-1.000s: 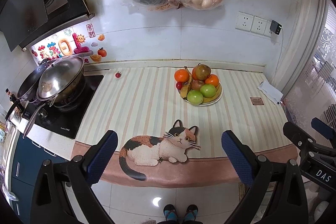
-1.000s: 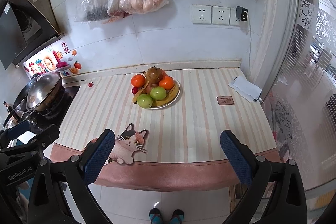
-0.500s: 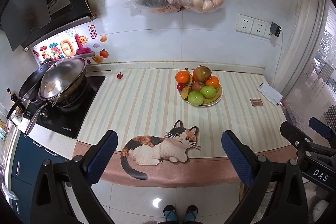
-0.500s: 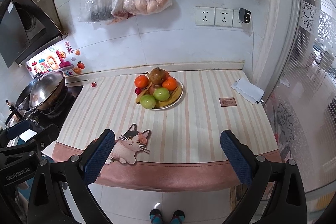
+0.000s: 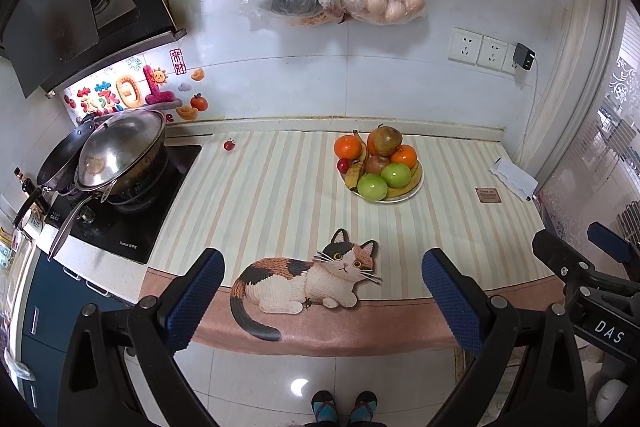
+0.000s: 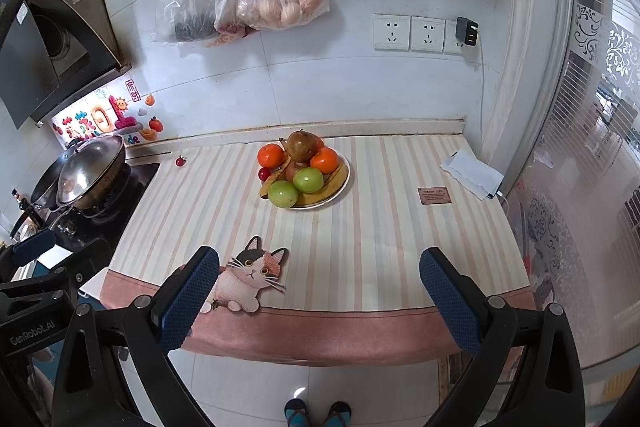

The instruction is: Organize fruits

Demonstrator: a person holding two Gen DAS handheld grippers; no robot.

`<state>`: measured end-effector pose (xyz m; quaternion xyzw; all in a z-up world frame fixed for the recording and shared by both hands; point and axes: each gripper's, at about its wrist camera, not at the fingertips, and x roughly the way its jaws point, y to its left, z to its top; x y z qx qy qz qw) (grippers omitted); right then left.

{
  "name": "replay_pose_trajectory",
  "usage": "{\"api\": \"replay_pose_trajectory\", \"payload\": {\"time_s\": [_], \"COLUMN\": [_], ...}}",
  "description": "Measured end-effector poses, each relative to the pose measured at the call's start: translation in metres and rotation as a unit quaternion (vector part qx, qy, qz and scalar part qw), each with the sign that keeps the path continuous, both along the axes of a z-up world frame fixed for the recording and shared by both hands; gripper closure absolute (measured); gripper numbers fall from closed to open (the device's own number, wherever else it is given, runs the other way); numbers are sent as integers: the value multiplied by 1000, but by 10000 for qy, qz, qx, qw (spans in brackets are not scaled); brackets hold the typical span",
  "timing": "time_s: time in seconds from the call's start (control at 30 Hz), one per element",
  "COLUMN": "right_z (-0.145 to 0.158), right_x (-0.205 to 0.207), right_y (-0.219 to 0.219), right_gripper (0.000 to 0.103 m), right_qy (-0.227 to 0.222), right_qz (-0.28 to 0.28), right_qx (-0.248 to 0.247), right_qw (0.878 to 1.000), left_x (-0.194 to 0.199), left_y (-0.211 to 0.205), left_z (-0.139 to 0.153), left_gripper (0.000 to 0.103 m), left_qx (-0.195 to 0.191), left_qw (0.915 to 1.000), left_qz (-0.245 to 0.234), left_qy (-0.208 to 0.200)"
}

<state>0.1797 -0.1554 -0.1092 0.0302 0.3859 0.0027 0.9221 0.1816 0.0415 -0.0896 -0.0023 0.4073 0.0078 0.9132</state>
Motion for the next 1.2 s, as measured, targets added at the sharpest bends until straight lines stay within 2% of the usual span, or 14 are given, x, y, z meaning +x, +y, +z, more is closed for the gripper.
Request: {"api": "replay_pose_trajectory", "payload": {"time_s": [1.2], "right_z": [6], "right_x": [-2], "right_y": [-2], "right_gripper": [1], "right_qy": [-49], "right_qz": [41], "right_qx": [-12], "right_qw": [10000], "left_x": [1], "left_y": [-3], "left_z": [7], "left_gripper": [2], "left_qx": [-49], "left_qw": [9999], "left_qz": [-38], "left_qy": [-110]}}
